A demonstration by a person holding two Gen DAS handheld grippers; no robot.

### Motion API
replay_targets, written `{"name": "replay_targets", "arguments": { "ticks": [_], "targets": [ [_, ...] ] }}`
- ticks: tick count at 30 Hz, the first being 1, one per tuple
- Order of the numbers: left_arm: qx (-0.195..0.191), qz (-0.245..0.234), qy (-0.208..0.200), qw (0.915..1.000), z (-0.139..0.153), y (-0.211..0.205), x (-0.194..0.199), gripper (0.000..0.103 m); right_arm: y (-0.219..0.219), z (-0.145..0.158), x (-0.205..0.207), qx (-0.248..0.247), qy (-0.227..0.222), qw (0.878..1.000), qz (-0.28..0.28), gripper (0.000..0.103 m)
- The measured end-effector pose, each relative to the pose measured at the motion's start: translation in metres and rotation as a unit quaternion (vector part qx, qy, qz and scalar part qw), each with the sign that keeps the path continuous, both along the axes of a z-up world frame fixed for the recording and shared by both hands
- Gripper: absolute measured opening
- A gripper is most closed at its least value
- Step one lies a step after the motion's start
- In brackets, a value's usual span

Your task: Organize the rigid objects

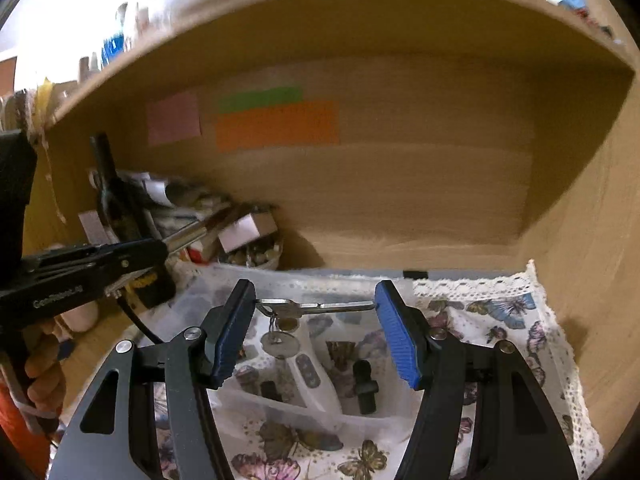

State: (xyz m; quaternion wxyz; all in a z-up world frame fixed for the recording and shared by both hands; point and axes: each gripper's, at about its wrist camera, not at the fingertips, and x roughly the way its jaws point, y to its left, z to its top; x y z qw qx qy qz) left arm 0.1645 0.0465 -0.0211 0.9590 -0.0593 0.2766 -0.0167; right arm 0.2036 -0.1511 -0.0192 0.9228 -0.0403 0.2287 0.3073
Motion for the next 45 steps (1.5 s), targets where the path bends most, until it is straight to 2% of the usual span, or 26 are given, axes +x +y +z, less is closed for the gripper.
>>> {"name": "replay_targets", "arguments": {
  "ticks": [3,4,7,12,17,23,27,32,37,41,43,45],
  "targets": [
    [0.001,0.001,0.032,0.9995,-0.022,0.001,0.015,0.015,0.011,-0.017,0.013,-0.019,0.023,1.000,0.007,0.059],
    [-0.001,0.021,0.051,0.9985,-0.028,0.002,0.018,0.015,0.013,-0.022,0.016,-0.023,0.031,0.999,0.010,0.059],
    [-0.003,0.018,0.079,0.9967,-0.046,0.003,0.026,0.015,0.020,-0.041,0.029,-0.032,0.067,0.997,0.024,0.059],
    [0.001,0.013,0.106,0.9943,-0.064,0.000,0.028,0.015,0.031,-0.061,0.039,-0.044,0.107,0.992,0.046,0.059],
    [0.001,0.011,0.116,0.9932,-0.071,-0.002,0.028,0.015,0.043,-0.074,0.042,-0.066,0.126,0.988,0.057,0.059],
    [0.001,0.012,0.098,0.9951,-0.058,-0.005,0.020,0.015,0.044,-0.074,0.041,-0.070,0.137,0.986,0.063,0.060],
    [0.005,0.015,0.074,0.9972,-0.039,-0.009,0.006,0.015,0.036,-0.062,0.036,-0.057,0.126,0.989,0.059,0.060],
    [0.017,0.020,0.025,0.9993,-0.009,-0.020,-0.018,0.016,0.017,-0.034,0.020,-0.031,0.089,0.994,0.052,0.060],
    [0.020,0.024,-0.030,0.9991,0.021,-0.033,-0.051,0.034,-0.005,0.004,-0.013,0.005,0.030,0.999,0.042,0.071],
    [0.030,0.032,-0.071,0.9965,0.038,-0.046,-0.076,0.054,-0.023,0.031,-0.040,0.032,-0.016,0.999,0.034,0.080],
    [0.035,0.038,-0.088,0.9948,0.045,-0.052,-0.087,0.065,-0.032,0.041,-0.052,0.046,-0.034,0.998,0.030,0.087],
    [0.034,0.046,-0.099,0.9934,0.049,-0.056,-0.097,0.085,-0.040,0.048,-0.062,0.057,-0.046,0.997,0.029,0.090]
  ]
}}
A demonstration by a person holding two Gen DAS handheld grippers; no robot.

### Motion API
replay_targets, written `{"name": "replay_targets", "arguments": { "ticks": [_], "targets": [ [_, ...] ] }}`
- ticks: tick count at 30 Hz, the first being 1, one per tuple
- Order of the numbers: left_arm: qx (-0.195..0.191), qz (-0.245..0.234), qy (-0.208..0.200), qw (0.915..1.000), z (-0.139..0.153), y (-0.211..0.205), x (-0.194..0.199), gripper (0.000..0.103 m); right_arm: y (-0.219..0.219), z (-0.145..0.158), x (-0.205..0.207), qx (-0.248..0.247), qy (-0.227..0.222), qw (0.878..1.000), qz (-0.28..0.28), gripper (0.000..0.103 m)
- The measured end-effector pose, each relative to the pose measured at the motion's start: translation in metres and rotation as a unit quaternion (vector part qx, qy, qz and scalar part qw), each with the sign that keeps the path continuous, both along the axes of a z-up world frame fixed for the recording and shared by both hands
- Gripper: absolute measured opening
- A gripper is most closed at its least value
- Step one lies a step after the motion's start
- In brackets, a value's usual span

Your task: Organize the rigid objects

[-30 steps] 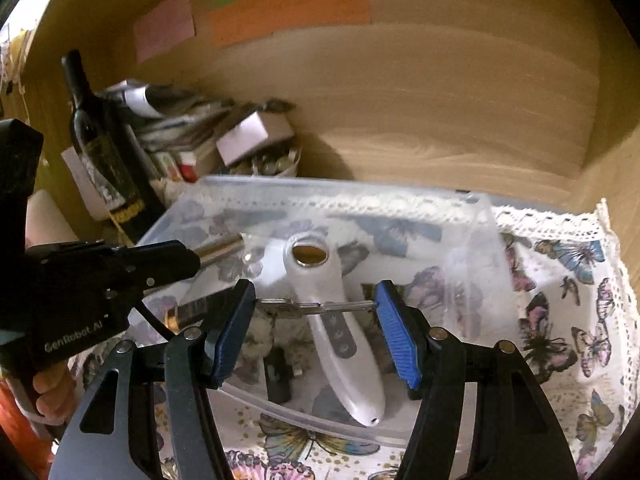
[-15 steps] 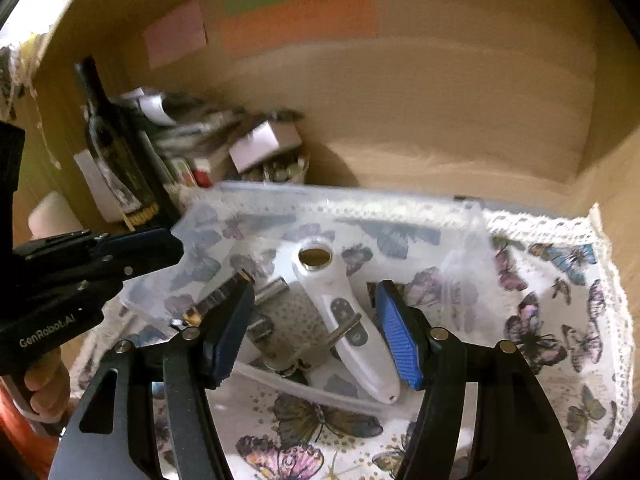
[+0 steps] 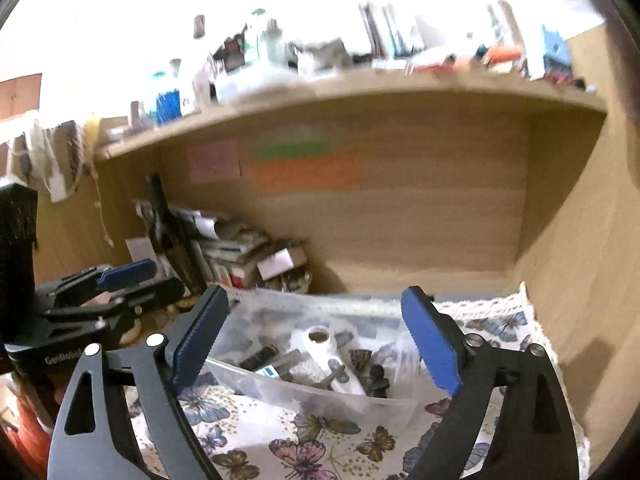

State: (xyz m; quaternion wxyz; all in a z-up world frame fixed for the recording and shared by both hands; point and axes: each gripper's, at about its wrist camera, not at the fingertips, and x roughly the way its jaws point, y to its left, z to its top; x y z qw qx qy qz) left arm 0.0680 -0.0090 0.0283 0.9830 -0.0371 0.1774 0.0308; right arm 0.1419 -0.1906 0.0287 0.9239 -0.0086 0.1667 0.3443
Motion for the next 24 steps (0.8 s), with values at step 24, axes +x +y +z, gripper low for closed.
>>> {"name": "replay_targets", "arguments": {
  "ticks": [24],
  "targets": [
    [0.017,0.028,-0.040,0.9987,0.011,-0.016,-0.042,0.102,-0.025,0.009,-0.041,0.031,-0.021,0.999,-0.013,0.103]
  ]
}}
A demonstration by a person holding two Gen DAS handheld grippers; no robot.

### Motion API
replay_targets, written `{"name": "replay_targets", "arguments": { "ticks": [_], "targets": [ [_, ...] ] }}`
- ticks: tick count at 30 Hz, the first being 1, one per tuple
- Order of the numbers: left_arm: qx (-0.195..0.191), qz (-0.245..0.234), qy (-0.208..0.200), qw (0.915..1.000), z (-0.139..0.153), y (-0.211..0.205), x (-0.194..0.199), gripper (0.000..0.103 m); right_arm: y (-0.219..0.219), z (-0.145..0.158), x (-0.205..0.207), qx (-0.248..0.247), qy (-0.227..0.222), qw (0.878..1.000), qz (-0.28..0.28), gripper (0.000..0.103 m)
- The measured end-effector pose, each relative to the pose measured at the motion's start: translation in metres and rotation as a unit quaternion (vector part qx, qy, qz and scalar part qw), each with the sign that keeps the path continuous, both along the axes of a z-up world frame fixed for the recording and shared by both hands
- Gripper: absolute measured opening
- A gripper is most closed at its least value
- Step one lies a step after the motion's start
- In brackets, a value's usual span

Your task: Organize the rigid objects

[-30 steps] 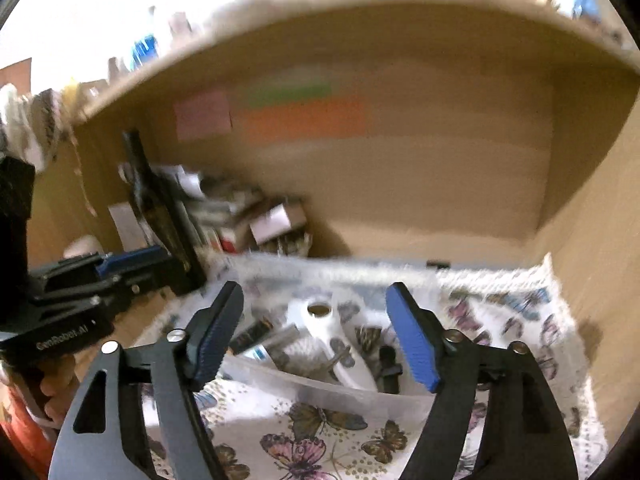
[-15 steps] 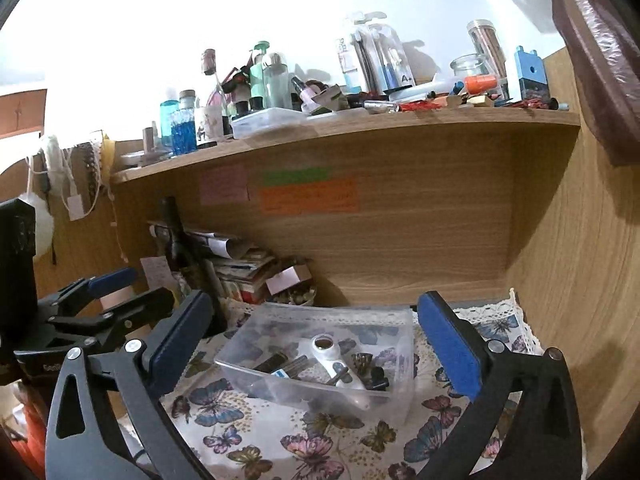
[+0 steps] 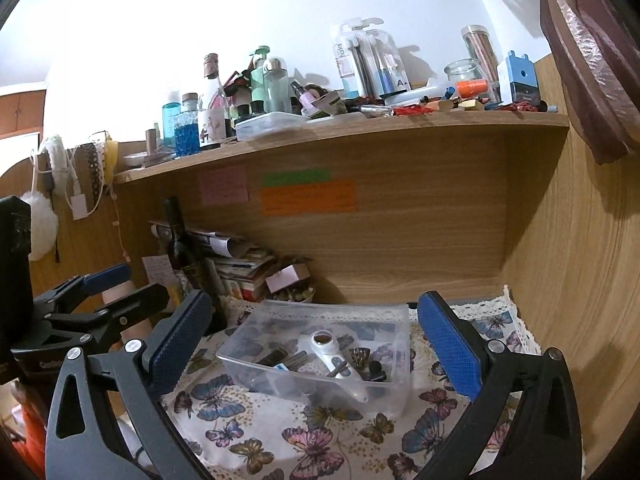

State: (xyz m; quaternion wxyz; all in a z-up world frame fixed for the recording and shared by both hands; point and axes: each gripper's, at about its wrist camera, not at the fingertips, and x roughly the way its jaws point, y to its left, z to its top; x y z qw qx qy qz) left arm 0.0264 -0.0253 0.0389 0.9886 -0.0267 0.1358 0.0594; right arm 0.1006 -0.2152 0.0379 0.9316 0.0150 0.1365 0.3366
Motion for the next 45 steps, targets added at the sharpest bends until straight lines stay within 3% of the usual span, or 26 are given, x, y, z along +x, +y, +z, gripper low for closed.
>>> {"name": "replay_targets", "arguments": {
  "ticks": [45],
  "targets": [
    [-0.004,-0.008,0.005,0.9999,-0.0048,0.0024,0.0052,0.103,0.0025,-0.0064,0.0024,-0.002,0.009,1.000,0.000,0.103]
  ]
}}
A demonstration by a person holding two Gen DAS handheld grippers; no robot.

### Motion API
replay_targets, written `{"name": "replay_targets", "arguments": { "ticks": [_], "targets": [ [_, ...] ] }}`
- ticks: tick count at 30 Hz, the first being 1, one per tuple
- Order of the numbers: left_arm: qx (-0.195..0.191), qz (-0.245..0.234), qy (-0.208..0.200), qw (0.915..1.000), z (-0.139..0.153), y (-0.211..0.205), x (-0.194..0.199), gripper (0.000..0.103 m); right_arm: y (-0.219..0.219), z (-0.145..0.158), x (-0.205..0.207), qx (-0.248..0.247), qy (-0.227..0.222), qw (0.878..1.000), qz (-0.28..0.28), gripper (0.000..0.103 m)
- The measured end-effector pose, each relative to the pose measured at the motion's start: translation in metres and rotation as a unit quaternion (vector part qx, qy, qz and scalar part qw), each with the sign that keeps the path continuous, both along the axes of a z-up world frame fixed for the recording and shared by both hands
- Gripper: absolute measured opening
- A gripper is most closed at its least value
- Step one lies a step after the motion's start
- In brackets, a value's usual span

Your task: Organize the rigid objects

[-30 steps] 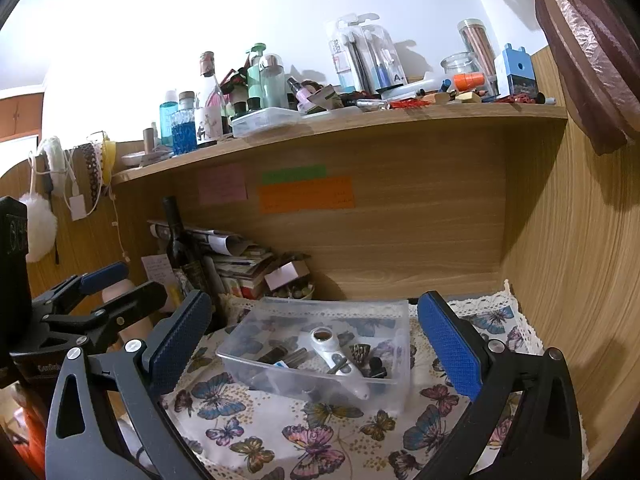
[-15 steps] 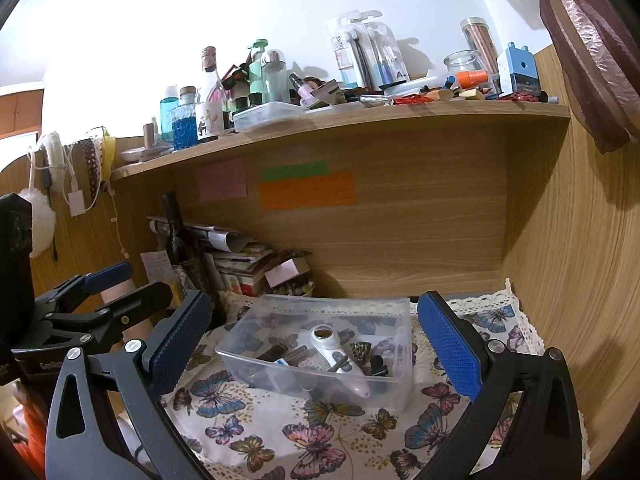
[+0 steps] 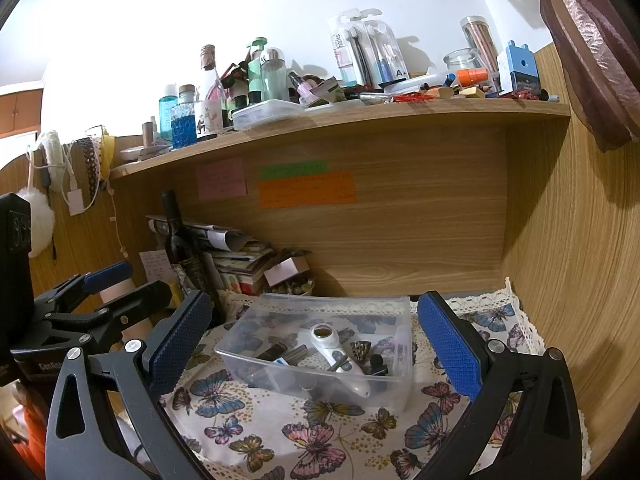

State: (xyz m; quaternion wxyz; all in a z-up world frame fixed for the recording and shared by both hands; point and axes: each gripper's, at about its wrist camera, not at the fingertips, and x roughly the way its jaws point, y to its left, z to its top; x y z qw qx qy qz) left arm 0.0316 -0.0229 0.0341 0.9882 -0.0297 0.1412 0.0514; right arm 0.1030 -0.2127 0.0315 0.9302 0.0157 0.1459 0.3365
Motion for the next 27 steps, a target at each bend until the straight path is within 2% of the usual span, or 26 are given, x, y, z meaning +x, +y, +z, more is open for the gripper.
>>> {"name": "replay_targets", "arguments": {
  "ticks": [27],
  "targets": [
    [0.006,-0.010,-0.011,0.9999,0.0018,-0.0026,-0.0027,0.103,-0.0009,-0.0055,0.0045,-0.004,0.007,1.000,0.003,0.103]
  ]
}}
